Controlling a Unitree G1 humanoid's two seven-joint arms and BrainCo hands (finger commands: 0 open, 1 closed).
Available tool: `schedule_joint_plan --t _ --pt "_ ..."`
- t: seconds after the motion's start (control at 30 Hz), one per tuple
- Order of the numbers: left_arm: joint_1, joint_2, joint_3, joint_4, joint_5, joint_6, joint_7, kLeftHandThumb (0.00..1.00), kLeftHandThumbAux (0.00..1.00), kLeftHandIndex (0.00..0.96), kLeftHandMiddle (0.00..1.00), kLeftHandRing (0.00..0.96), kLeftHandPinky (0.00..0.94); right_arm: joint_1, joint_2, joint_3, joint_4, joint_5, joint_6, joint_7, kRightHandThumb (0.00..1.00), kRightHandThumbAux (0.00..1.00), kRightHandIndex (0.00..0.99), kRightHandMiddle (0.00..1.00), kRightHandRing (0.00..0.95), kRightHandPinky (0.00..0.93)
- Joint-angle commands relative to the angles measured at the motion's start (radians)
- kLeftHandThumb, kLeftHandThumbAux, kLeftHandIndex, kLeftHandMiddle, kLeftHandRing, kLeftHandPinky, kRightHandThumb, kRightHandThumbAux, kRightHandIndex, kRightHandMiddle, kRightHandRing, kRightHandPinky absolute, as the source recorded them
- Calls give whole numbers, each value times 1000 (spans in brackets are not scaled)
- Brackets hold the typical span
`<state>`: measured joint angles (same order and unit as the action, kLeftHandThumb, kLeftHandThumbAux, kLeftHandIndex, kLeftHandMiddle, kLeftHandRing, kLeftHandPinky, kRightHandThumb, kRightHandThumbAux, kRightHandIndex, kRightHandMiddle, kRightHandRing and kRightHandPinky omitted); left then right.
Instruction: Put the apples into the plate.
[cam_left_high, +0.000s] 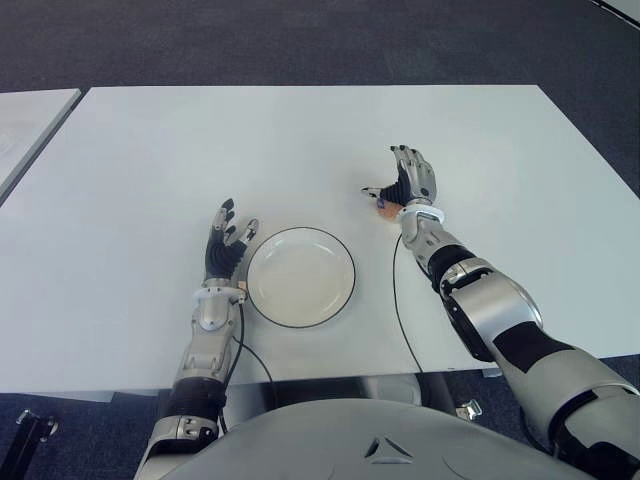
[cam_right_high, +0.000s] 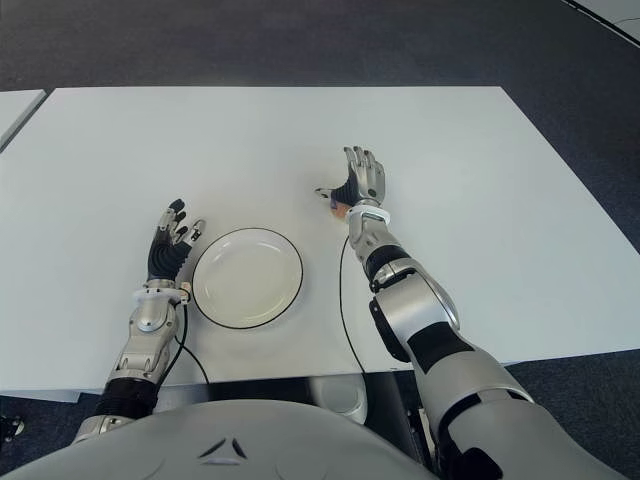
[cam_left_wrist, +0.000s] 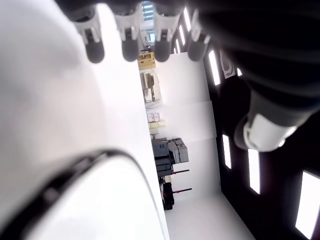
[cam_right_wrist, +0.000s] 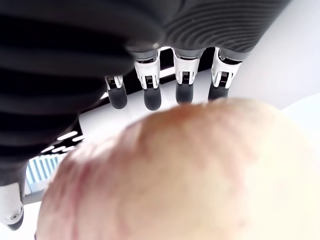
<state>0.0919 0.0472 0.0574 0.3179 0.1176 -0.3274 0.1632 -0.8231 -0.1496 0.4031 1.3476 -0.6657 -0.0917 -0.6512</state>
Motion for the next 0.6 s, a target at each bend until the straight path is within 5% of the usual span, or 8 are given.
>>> schedule_joint_plan --t 0.03,0.6 --pt "9 -4 0 -10 6 17 10 0 560 0 0 0 0 25 9 5 4 8 1 8 27 550 0 0 0 0" --pt "11 -6 5 -24 -13 22 0 0 569 0 0 0 0 55 19 11 -4 11 -18 7 17 564 0 0 0 0"
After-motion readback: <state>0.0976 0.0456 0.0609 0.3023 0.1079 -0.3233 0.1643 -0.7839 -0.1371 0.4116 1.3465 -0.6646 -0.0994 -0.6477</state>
